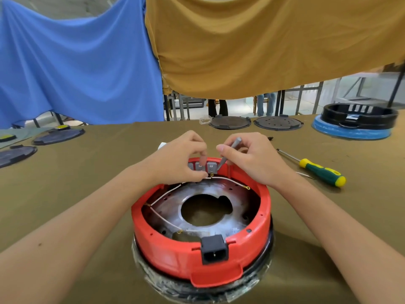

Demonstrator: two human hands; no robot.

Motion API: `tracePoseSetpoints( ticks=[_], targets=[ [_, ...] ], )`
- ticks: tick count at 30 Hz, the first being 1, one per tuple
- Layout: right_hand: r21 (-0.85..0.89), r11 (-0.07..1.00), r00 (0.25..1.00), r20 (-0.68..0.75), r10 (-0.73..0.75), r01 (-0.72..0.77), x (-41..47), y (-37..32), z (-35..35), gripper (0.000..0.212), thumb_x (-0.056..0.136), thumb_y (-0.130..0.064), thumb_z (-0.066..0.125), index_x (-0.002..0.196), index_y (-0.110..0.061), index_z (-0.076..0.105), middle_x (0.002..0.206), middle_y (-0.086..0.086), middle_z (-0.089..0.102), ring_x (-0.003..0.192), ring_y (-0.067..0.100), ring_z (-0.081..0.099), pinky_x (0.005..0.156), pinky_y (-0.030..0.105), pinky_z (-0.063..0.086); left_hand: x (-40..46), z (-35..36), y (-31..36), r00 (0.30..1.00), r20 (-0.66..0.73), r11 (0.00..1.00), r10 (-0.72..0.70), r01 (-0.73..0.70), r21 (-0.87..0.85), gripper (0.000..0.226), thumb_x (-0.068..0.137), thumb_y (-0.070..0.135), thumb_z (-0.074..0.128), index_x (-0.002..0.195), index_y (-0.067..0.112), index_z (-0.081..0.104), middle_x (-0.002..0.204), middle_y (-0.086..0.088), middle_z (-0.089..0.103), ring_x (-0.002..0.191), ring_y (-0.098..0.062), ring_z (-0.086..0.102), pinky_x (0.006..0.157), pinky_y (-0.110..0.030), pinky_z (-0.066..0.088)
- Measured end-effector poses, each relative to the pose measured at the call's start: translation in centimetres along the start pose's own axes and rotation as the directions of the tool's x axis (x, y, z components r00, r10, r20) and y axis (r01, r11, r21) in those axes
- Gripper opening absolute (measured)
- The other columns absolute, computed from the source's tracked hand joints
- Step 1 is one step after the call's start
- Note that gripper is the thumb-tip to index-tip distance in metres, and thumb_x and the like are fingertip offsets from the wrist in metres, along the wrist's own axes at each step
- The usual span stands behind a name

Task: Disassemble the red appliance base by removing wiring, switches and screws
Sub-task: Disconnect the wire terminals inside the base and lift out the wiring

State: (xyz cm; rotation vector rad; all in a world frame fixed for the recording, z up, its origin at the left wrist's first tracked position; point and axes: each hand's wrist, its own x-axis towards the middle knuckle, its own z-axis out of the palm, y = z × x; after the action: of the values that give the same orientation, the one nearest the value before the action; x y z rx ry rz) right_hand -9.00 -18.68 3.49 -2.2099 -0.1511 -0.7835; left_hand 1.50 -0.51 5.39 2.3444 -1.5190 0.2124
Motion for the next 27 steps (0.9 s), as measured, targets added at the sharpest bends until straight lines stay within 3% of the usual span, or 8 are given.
tracePoseSetpoints(
  ticks=[3,8,12,17,27],
  targets=[
    [-0.048,0.999,1.000,0.022,0.014,-0.013,0.0,0.0,-0.1,0.023,0.093,-0.028,0.068,0.072,-0.019,0.072,0.055,-0.013,0.059,0.053,0.002,0.051,0.055,0.016,0.036,0.5,0.6,0.1,0.997,0.070,1.000,0.026,-0.025,-0.014,0.015,0.078,0.031,0.079,0.086,0.025,0.067,0.116,0.006,0.052,0.106,-0.010,0.054,0.097,-0.031,0.042],
    [-0.106,0.994,0.998,0.057,0.018,-0.011,0.1,-0.1,-0.1,0.019,0.092,-0.030,0.068,0.077,-0.020,0.075,0.070,-0.006,0.070,0.066,0.007,0.060,0.063,0.020,0.044,0.1,1.3,-0.8,1.000,0.013,0.997,0.005,-0.004,-0.073,0.006,0.079,0.031,0.079,0.076,0.035,0.074,0.112,0.015,0.060,0.100,0.002,0.056,0.093,-0.015,0.037],
    [-0.105,0.994,0.997,0.078,0.004,0.004,0.0,-0.1,-0.1,0.018,0.091,-0.030,0.071,0.077,-0.019,0.077,0.062,-0.011,0.065,0.059,0.003,0.056,0.057,0.013,0.038,0.2,1.3,-0.7,1.000,0.021,0.998,-0.010,0.011,-0.057,0.009,0.081,0.031,0.078,0.077,0.039,0.075,0.110,0.017,0.059,0.098,0.004,0.053,0.085,-0.001,0.029],
    [-0.127,0.992,0.995,0.098,0.025,-0.012,0.4,-0.1,0.1,0.022,0.091,-0.033,0.071,0.075,-0.018,0.075,0.059,-0.009,0.066,0.053,0.000,0.053,0.053,0.011,0.037,0.3,1.3,-0.7,0.998,0.046,0.996,-0.037,0.040,-0.076,0.010,0.080,0.029,0.077,0.076,0.038,0.075,0.108,0.019,0.055,0.097,0.006,0.053,0.081,0.001,0.028],
    [-0.155,0.986,0.994,0.089,0.069,-0.055,1.4,-0.2,0.8,0.030,0.094,-0.036,0.066,0.071,-0.017,0.068,0.064,0.001,0.068,0.052,0.003,0.049,0.052,0.018,0.036,0.3,1.5,-0.6,0.997,0.051,0.993,-0.050,0.055,-0.109,0.004,0.079,0.028,0.078,0.078,0.032,0.078,0.111,0.017,0.055,0.101,0.002,0.053,0.092,-0.021,0.038]
  ],
)
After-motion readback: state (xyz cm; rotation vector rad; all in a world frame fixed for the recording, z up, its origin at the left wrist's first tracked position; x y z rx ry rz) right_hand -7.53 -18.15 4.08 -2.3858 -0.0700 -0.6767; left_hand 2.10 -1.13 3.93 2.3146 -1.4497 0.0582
